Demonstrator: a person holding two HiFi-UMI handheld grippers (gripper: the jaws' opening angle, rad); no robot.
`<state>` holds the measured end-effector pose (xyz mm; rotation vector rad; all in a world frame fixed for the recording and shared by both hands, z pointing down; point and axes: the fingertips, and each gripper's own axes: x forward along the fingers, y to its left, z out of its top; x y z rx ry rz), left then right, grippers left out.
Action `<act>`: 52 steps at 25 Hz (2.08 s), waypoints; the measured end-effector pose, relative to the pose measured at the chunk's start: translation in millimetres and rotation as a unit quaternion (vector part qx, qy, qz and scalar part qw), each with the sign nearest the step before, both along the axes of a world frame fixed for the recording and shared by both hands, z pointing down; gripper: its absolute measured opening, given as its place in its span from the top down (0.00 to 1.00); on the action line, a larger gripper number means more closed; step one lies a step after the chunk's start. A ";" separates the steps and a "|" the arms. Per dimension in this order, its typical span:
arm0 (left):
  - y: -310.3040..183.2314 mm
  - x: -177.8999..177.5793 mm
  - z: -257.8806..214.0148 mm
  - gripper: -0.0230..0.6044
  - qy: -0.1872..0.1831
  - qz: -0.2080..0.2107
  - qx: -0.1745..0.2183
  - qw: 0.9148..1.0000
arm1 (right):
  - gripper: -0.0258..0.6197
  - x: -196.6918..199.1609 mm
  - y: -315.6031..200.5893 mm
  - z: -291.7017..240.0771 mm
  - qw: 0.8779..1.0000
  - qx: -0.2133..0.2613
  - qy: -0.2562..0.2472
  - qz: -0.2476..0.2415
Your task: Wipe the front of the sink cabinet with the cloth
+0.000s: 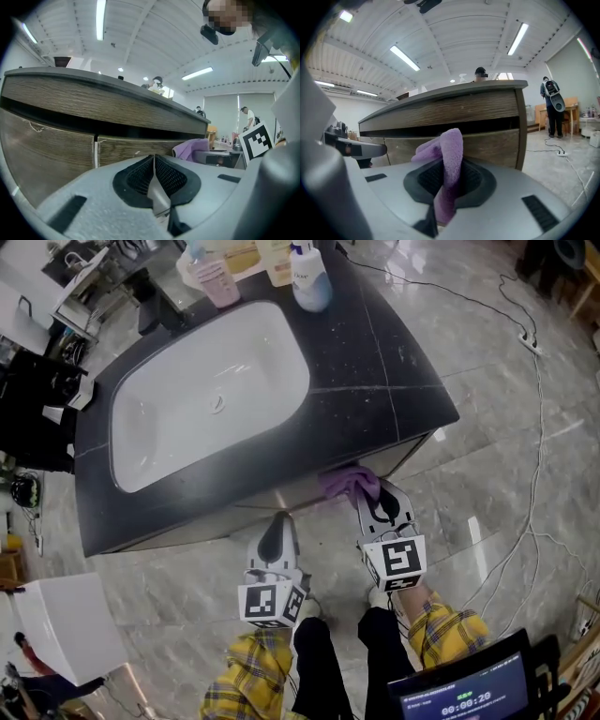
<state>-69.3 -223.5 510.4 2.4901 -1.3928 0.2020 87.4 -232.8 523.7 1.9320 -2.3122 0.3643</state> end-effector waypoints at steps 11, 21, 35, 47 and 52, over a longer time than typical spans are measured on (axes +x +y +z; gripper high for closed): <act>6.0 48.4 8.9 0.95 -0.009 0.006 -0.005 1.000 | 0.90 116.9 5.1 20.1 0.996 -0.027 -0.010 0.088; 8.4 61.8 18.0 0.95 -0.005 -0.014 -0.010 1.000 | 0.90 124.9 41.2 22.1 0.999 -0.024 -0.031 0.036; 40.3 -7.1 21.1 0.95 -0.017 -0.089 -0.020 0.996 | 0.90 -25.7 97.3 45.4 0.987 -0.059 -0.035 -0.147; 45.3 -85.0 60.7 0.95 -0.026 -0.142 -0.037 0.989 | 0.90 -160.1 61.5 76.6 0.964 -0.049 -0.018 -0.262; 30.8 -98.6 75.8 0.95 -0.023 -0.147 -0.029 0.988 | 0.90 -173.6 40.4 88.0 0.967 -0.040 -0.024 -0.252</act>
